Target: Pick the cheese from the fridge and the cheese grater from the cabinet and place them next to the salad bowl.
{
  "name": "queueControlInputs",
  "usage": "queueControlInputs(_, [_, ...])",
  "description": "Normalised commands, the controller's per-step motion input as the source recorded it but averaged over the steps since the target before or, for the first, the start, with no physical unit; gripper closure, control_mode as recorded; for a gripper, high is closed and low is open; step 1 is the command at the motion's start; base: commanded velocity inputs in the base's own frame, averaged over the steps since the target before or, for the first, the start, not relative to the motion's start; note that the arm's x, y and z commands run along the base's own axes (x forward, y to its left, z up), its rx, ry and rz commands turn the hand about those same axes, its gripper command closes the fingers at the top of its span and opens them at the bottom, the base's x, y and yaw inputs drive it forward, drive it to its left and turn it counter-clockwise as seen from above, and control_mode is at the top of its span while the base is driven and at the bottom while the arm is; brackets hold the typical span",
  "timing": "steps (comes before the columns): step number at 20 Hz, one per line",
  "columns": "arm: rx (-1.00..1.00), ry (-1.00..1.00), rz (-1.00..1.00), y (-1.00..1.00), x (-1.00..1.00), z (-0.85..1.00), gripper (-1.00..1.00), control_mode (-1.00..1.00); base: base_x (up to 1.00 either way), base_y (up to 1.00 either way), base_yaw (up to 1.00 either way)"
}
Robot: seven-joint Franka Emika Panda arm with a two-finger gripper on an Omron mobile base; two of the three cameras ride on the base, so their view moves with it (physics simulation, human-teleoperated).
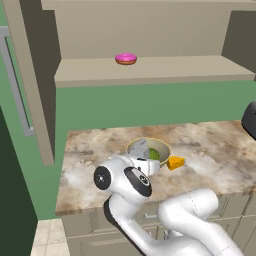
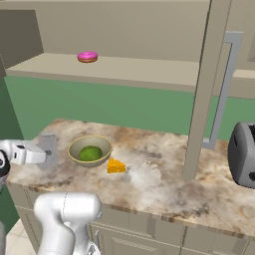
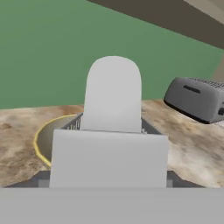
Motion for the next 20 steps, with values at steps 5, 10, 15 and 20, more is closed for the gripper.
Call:
queueControlInputs(5, [0.12, 0.10, 0.05, 0.00, 0.00, -0.47, 1.00, -1.00, 0.00, 0.00, 0.00])
queueControlInputs(10, [0.01, 0.00, 0.04, 0.07, 0.00, -0.49, 1.00, -1.00, 0.00, 0.00, 0.00])
queueControlInputs(15, [0.00, 0.00, 0.06, 0.02, 0.00, -0.48, 1.00, -1.00, 0.00, 0.00, 0.00])
queueControlInputs(20, [0.00, -0.03, 0.04, 0.00, 0.00, -0.27, 1.00, -1.00, 0.00, 0.00, 0.00])
